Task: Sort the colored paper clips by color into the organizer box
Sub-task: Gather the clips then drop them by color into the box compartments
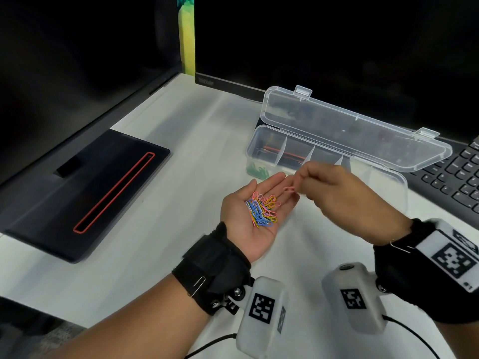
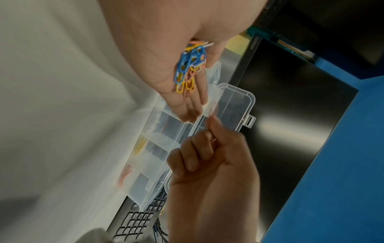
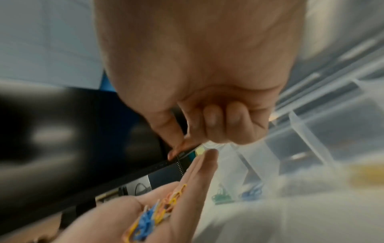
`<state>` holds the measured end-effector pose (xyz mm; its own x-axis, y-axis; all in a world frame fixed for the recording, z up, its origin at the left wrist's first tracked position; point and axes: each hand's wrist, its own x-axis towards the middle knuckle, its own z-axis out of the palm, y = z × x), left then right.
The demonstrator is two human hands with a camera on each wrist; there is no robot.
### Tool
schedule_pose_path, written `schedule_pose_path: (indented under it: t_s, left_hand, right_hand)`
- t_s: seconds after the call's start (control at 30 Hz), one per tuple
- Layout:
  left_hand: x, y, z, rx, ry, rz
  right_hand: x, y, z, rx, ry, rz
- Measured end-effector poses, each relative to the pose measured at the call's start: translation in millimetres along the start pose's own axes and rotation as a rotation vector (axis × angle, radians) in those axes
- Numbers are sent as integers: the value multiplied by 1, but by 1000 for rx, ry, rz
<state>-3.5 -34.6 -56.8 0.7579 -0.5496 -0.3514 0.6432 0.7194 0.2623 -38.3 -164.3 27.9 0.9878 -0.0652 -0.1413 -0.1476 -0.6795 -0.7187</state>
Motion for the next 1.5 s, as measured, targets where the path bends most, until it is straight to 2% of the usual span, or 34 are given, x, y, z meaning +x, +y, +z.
schedule_pose_path:
  t_s: [0.07, 0.13, 0.2, 0.27, 0.33, 0.37, 0.43, 0.5, 0.53, 0.6, 0.73, 0.87, 0.97, 1.07, 1.23, 1.3, 1.4, 1.5]
  left_hand:
    - [0, -1, 0, -2, -7, -4]
    - [0, -1, -1, -7, -15, -2]
    - [1, -1, -1, -15, -22, -1]
    - [1, -1, -1, -21, -22, 4]
    - [2, -1, -1, -20, -20, 5]
    - [2, -1, -1, -20, -21, 4]
    - [2, -1, -2, -28, -25, 6]
    - [0, 0, -1, -19, -27, 4]
    - [0, 0, -2, -13, -26, 2]
    - [0, 1, -2, -20, -24, -5]
    - [0, -1, -2, -36, -35, -3]
    - [0, 0, -3, -47, -40, -4]
    - [-1, 1, -2, -40, -34, -3]
    - [1, 0, -2, -31, -32, -9]
    - [3, -2, -3, -25, -30, -1]
    - [3, -2, -3, -5, -35, 2]
    - [4, -2, -5, 26, -39, 9]
    - [4, -2, -5, 26, -36, 5]
  right_hand:
    - [0, 2, -3, 510, -31, 177]
    - [0, 5, -5, 897, -99, 259]
    - [1, 9, -6, 1097, -112, 303]
    - [3, 11, -5, 1147, -96, 352]
    - [4, 8, -4, 1028, -61, 366]
    - [5, 5, -2, 897, -26, 338]
    - [2, 1, 2, 513, 38, 199]
    - [-2, -3, 5, 68, 48, -4]
    - [-3, -3, 7, -99, 41, -84]
    - [-2, -4, 11, -316, 36, -135]
    - [2, -2, 20, -517, 30, -141]
    - [2, -3, 19, -483, -2, -137]
    - [1, -2, 13, -362, 22, -110]
    - [-2, -3, 8, -110, 38, -59]
    - [0, 0, 5, 751, -82, 249]
    - [3, 2, 6, 983, -127, 306]
    - [4, 4, 10, 1129, -86, 317]
    - [4, 6, 17, 1158, -27, 332]
